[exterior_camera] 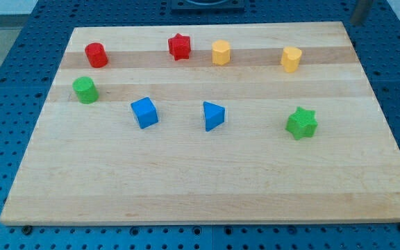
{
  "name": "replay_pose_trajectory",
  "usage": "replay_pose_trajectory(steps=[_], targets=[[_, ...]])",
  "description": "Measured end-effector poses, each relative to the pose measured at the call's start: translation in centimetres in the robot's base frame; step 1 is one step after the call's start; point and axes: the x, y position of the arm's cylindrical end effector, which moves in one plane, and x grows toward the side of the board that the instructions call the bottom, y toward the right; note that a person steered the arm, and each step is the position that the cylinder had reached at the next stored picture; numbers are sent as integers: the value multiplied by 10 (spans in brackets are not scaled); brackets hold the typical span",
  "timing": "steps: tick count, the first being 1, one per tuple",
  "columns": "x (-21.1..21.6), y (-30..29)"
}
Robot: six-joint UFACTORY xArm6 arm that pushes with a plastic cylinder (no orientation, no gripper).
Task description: Push the heart slightly to left
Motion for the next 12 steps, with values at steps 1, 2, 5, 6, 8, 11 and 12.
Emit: replay_pose_trajectory(steps=[1, 2, 5, 6, 8, 11, 12], targets=[[24, -38], [24, -38], [44, -66], [80, -87], [145, -97], [125, -109], [125, -109]])
